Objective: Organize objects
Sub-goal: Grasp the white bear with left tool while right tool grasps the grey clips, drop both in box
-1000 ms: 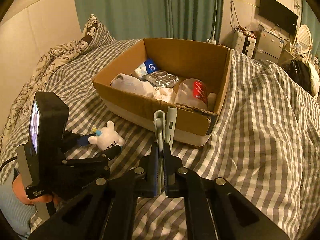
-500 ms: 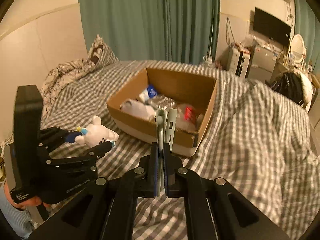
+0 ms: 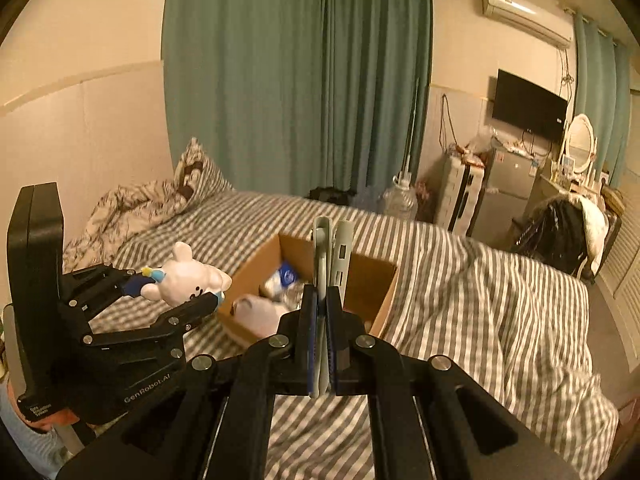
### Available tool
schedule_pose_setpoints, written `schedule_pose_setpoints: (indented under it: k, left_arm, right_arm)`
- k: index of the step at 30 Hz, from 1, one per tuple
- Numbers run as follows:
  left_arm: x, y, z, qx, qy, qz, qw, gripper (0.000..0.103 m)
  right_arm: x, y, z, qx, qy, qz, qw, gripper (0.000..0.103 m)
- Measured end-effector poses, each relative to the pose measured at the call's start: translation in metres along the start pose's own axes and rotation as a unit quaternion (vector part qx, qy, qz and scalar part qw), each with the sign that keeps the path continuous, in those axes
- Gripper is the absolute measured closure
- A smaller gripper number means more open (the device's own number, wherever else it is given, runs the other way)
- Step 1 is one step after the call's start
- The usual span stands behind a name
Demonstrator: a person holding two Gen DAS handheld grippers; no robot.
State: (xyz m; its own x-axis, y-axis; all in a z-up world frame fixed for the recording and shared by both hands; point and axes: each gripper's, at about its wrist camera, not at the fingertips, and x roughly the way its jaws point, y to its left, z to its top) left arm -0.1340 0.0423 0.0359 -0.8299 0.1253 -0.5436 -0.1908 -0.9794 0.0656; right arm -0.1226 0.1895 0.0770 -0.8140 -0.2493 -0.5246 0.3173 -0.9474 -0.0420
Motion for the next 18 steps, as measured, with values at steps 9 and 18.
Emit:
schedule_pose_setpoints:
  k: [9,18]
  left_arm:
    - [0.044,0.004,0.035,-0.002,-0.004,-0.002,1.0,0.057]
    - [0.123,0.018,0.022,-0.011,0.053,0.0,0.9985,0.057]
  right_arm:
    - [0.051,-0.009,0.035,-0.007,0.003,0.009,1.0,0.099]
    - [0.15,-0.022,0.017,0.001,0.093,0.033,0.995,0.099]
